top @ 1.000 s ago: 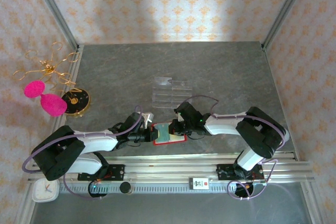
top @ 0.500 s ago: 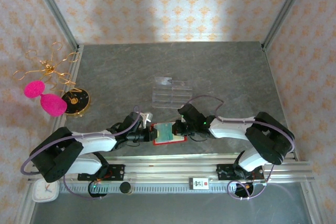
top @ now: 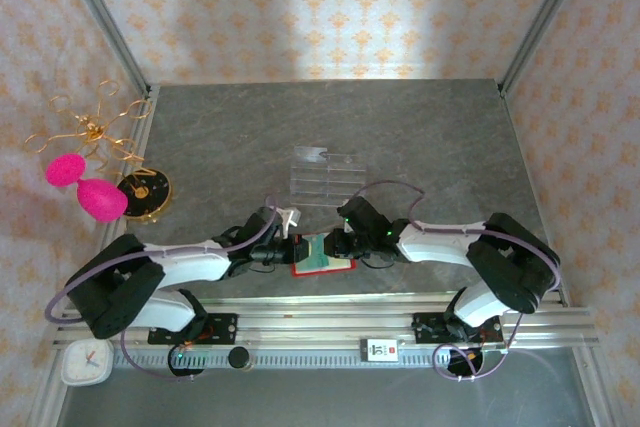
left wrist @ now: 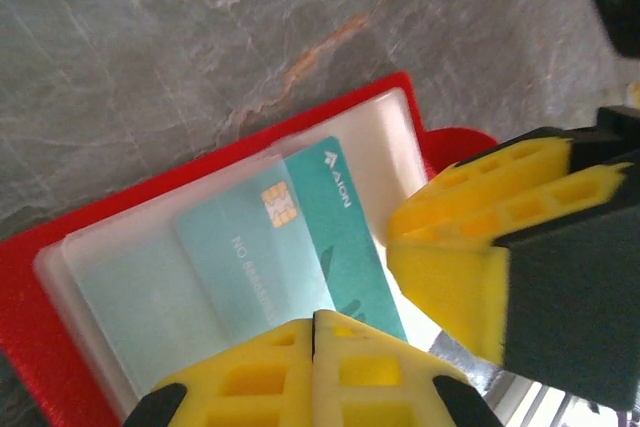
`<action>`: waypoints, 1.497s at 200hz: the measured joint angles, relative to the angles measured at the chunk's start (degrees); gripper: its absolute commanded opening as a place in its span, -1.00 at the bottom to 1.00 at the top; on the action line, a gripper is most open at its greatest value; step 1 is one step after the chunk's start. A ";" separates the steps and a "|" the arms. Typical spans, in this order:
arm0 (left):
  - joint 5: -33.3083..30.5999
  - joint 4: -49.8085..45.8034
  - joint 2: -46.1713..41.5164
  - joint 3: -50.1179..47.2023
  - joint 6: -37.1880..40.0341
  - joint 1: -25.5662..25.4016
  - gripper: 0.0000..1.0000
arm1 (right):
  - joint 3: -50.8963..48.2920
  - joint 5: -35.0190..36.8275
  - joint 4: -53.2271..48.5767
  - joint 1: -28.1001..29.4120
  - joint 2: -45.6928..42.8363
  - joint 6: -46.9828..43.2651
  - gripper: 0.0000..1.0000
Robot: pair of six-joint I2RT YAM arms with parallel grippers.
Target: Take the credit cards out of the card holder
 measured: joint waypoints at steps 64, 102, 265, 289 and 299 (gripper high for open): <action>0.70 1.70 3.13 0.44 0.13 0.00 -1.00 | 0.02 -2.62 2.95 -0.17 2.23 -1.77 -0.85; 0.72 1.68 3.21 0.52 1.07 0.00 -1.00 | -0.28 -2.16 2.84 -0.76 1.44 -1.53 -1.00; 1.95 -1.55 -9.60 3.85 1.18 1.57 -0.14 | 13.57 6.19 -7.82 -5.27 -16.13 -34.71 -1.00; 1.40 -4.96 -14.91 3.78 0.70 2.93 0.07 | 21.94 4.85 -11.37 -6.91 -11.39 -42.93 -1.00; 0.81 -6.51 -17.38 3.72 0.72 3.39 0.14 | 25.20 3.87 -13.46 -7.72 -9.33 -46.42 -1.00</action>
